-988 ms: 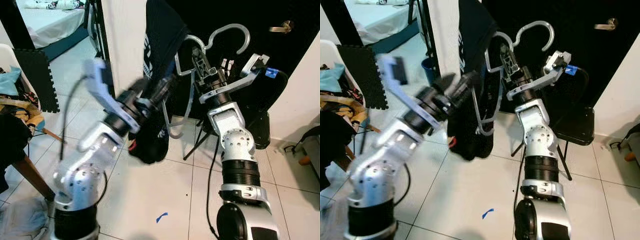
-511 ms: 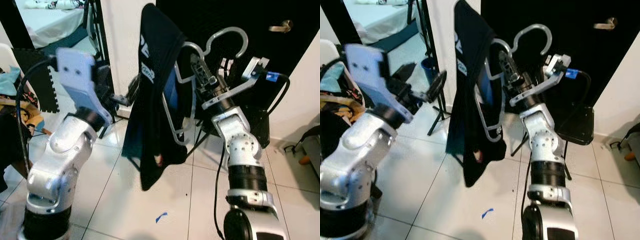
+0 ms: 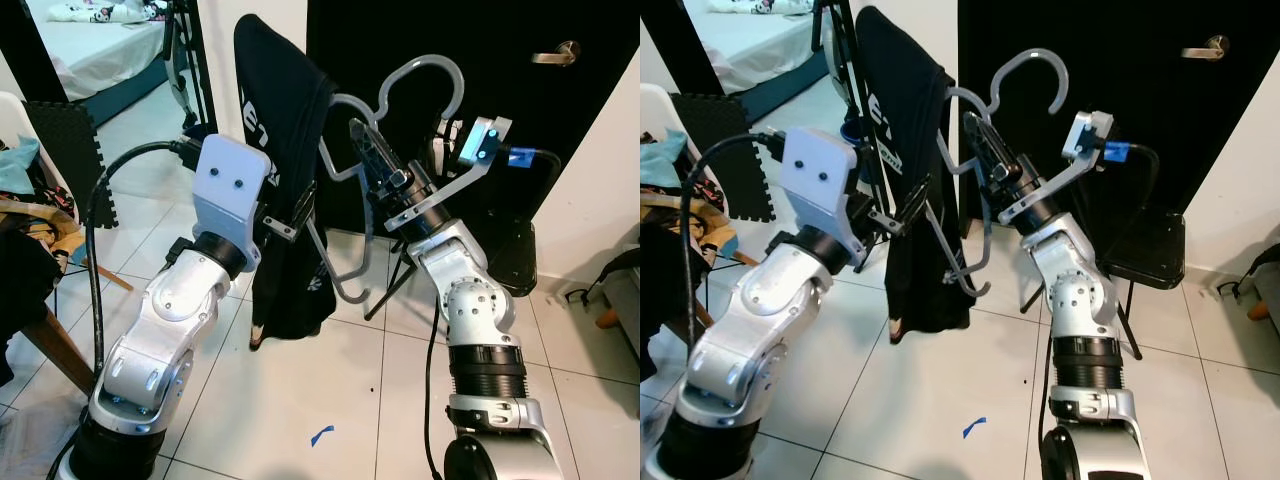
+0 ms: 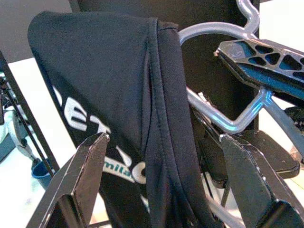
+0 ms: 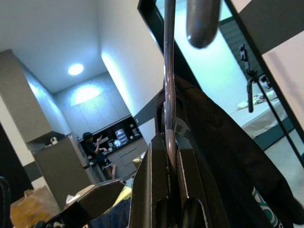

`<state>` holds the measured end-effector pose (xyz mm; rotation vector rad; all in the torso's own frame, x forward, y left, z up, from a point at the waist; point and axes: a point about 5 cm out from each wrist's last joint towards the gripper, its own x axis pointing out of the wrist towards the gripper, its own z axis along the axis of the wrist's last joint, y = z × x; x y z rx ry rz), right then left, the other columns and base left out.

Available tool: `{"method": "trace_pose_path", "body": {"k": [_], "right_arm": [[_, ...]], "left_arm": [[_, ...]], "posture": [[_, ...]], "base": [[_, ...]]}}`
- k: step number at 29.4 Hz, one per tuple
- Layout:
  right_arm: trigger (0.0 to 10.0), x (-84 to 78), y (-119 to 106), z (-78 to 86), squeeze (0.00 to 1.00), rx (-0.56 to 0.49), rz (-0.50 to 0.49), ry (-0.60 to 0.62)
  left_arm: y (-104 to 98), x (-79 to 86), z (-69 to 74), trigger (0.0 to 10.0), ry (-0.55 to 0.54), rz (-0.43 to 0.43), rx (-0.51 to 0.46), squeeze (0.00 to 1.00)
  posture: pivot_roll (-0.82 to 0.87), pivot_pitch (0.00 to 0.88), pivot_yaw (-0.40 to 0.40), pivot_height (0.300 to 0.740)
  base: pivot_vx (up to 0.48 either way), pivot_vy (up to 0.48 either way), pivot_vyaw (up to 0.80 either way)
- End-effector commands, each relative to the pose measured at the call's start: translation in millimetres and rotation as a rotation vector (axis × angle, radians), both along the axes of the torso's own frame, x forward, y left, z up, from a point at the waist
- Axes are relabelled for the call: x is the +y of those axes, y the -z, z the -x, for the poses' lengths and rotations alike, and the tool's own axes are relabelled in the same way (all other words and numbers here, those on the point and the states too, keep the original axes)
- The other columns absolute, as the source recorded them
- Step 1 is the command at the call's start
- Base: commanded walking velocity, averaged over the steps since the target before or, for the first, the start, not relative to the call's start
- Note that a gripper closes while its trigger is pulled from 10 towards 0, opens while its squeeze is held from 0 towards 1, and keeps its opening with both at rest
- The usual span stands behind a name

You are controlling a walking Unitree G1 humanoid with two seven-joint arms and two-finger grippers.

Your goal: Hang hanger

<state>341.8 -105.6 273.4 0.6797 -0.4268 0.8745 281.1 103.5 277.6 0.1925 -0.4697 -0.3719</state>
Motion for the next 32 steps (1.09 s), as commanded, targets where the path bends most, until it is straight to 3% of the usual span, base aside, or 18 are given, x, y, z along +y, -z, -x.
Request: {"method": "trace_pose_path", "body": {"k": [1,12,14,17,28,29,30,31,32], "right_arm": [[10.0,2.2,-9,5.4,0.0,-0.048,-0.002,-0.014],[10.0,4.0,-9,8.0,0.0,-0.05,0.001,-0.023],[10.0,6.3,-12,12.9,0.0,-0.067,0.002,-0.047],[10.0,8.1,-13,17.2,0.0,-0.076,0.006,-0.067],[10.0,13.2,-10,25.5,0.0,-0.078,0.017,-0.11],[10.0,13.8,-9,26.0,0.0,-0.078,0.018,-0.114],[10.0,13.8,-9,26.0,0.0,-0.078,0.018,-0.114],[10.0,14.4,-9,26.4,0.0,-0.077,0.017,-0.117],[10.0,14.4,-9,26.4,0.0,-0.077,0.017,-0.117]], "left_arm": [[4,-0.2,-2.0,10.0,-0.019,-0.008,0.006,0.0],[7,7.8,-6.5,10.0,-0.091,-0.04,-0.003,0.0],[10,18.0,-11.3,10.0,-0.171,-0.08,-0.008,0.0],[10,22.7,-13.9,10.0,-0.208,-0.096,-0.016,0.0],[7,25.2,-16.5,10.0,-0.241,-0.111,-0.04,0.0],[6,25.2,-16.6,6.1,-0.24,-0.11,-0.041,0.0],[6,25.2,-16.6,6.1,-0.24,-0.11,-0.041,0.0],[6,25.1,-16.7,3.3,-0.238,-0.108,-0.046,0.0],[6,25.1,-16.7,3.3,-0.238,-0.108,-0.046,0.0]], "posture": [[0.0,0.083,-0.022,0.74],[0.0,0.085,-0.018,0.74],[-0.01,0.079,-0.013,0.74],[-0.01,0.078,-0.013,0.74],[-0.01,0.075,-0.009,0.74],[-0.01,0.075,-0.008,0.74],[-0.01,0.075,-0.008,0.74],[-0.01,0.074,-0.008,0.74],[-0.01,0.074,-0.008,0.74]], "base": [[0.0,0.0,0.0],[0.0,0.0,0.0],[0.0,0.0,0.0],[0.0,0.0,0.0],[0.0,0.0,0.0],[0.0,0.0,0.0],[0.0,0.0,0.0],[0.0,0.0,0.0],[0.0,0.0,0.0]]}}
